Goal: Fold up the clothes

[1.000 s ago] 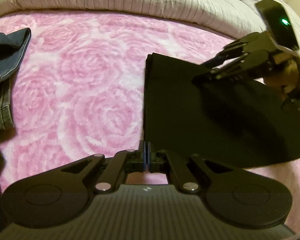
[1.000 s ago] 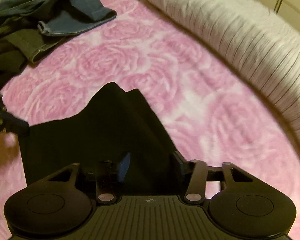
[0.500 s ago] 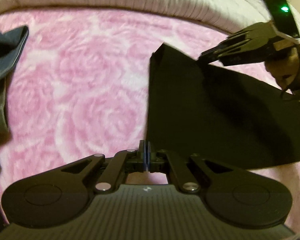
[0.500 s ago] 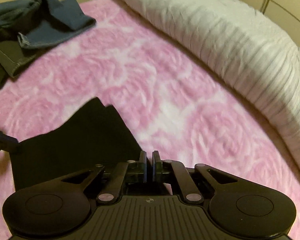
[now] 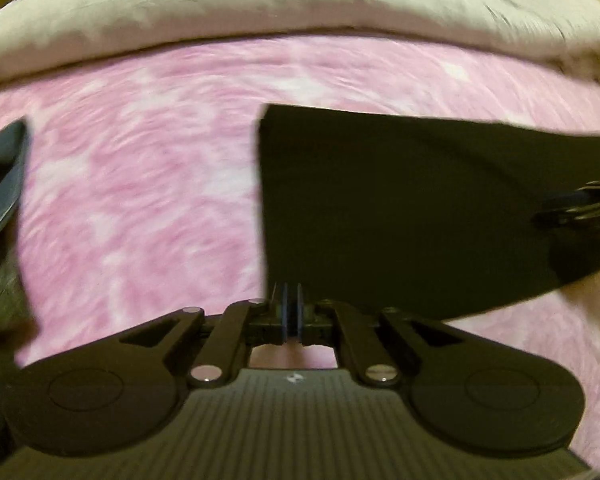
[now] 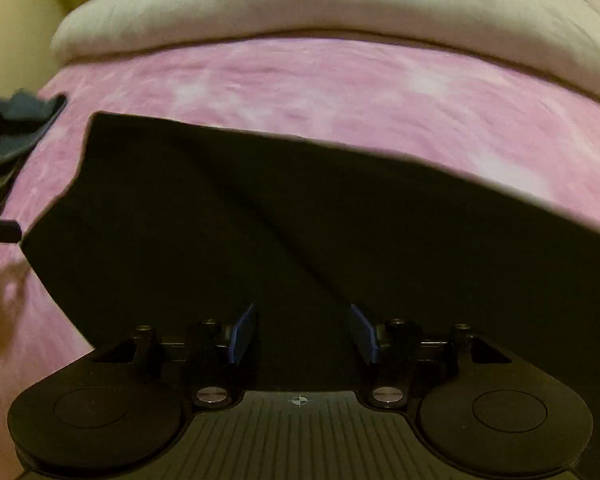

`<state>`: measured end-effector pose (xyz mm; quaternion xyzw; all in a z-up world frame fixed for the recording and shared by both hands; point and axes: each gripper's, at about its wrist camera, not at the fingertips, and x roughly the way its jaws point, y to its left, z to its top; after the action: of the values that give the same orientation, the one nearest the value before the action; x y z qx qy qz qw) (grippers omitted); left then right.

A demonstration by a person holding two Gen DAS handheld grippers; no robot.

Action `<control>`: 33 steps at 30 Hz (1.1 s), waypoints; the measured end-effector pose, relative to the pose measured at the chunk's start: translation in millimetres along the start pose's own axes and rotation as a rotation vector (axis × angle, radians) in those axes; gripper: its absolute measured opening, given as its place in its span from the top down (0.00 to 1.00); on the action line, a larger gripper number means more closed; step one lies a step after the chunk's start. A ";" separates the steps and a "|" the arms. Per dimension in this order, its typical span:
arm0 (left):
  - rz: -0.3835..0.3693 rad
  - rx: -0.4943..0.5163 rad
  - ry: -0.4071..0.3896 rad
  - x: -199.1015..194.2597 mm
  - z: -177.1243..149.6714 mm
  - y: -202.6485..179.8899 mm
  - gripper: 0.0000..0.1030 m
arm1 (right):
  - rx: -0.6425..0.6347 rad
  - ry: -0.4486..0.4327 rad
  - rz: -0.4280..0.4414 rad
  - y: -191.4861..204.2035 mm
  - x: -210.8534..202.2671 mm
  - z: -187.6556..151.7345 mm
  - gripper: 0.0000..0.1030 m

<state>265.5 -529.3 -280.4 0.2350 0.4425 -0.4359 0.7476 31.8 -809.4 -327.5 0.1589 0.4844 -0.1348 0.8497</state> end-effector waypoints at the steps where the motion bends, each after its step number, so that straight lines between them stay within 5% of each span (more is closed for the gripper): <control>1: -0.009 0.033 -0.009 1.3 7.6 -10.8 0.98 | 0.019 -0.004 -0.026 -10.0 -10.5 -9.8 0.46; 4: -0.065 0.142 -0.030 5.9 30.8 -54.2 0.97 | 0.098 -0.020 -0.088 -35.4 -51.6 -35.9 0.45; 8: -0.168 0.356 -0.047 10.2 49.5 -136.9 0.78 | 0.219 -0.040 -0.185 -68.0 -105.9 -79.0 0.45; 13: -0.320 0.740 -0.087 11.2 34.4 -269.4 0.68 | 0.434 -0.055 -0.313 -117.6 -156.7 -136.2 0.45; 18: -0.432 1.022 -0.148 11.3 9.7 -386.9 0.63 | 0.658 -0.114 -0.362 -178.4 -186.5 -174.4 0.45; 22: -0.445 1.183 -0.225 19.0 -1.7 -467.7 0.60 | 0.743 -0.179 -0.368 -226.2 -204.4 -191.0 0.45; 25: -0.380 1.314 -0.287 37.7 -8.9 -521.2 0.56 | 0.769 -0.207 -0.357 -256.8 -215.8 -204.3 0.45; 30: -0.299 1.457 -0.311 67.3 -5.3 -561.3 0.55 | 0.798 -0.239 -0.351 -293.0 -229.9 -228.2 0.45; 31: -0.290 1.466 -0.310 70.6 -1.0 -563.9 0.61 | 0.799 -0.238 -0.346 -297.7 -230.8 -231.5 0.45; 32: -0.281 1.476 -0.310 73.9 3.2 -566.5 0.79 | 0.799 -0.238 -0.342 -302.5 -231.7 -234.8 0.45; 33: -0.272 1.485 -0.310 77.2 7.5 -569.2 0.83 | 0.792 -0.239 -0.336 -304.4 -232.6 -236.9 0.45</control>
<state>-202.9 -859.0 -323.9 0.5549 -0.0511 -0.7345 0.3872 -384.7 -975.1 -282.3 0.3743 0.3131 -0.4634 0.7397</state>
